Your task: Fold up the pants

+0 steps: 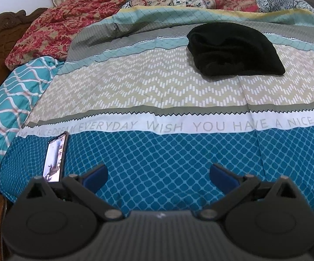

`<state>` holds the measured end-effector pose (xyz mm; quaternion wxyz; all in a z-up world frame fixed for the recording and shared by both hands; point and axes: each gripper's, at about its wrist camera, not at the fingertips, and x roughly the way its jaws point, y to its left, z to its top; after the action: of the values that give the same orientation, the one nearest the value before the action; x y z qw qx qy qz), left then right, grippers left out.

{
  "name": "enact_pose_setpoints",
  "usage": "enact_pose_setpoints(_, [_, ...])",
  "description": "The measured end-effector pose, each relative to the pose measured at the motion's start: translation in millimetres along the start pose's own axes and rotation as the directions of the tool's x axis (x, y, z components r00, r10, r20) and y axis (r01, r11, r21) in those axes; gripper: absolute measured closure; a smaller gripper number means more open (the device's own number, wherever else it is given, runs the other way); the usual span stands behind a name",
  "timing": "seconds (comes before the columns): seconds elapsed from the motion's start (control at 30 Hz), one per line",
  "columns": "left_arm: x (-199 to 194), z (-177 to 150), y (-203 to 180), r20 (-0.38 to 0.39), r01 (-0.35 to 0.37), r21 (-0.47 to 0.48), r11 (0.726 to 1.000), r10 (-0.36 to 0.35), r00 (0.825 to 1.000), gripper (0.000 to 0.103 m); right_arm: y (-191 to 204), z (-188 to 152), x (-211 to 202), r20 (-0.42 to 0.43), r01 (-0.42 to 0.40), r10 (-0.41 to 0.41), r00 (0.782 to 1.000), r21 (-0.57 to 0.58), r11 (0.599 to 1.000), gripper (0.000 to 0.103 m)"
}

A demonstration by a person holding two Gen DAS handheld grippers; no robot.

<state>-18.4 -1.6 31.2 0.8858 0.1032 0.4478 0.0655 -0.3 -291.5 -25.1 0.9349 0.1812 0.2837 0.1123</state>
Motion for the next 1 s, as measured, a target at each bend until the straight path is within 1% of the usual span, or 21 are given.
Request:
enact_pose_setpoints(0.4, [5,-3,0,-0.022,0.004,0.004,1.0,-0.003,1.0,0.0,-2,-2,2,-0.015,0.001,-0.001,1.0,0.009,1.0,0.024])
enact_pose_setpoints(1.0, [14,-9,0,-0.051,-0.01,0.011,1.0,0.011,0.999,0.0,-2,-4,3,-0.022,0.002,-0.001,1.0,0.01,1.0,0.024])
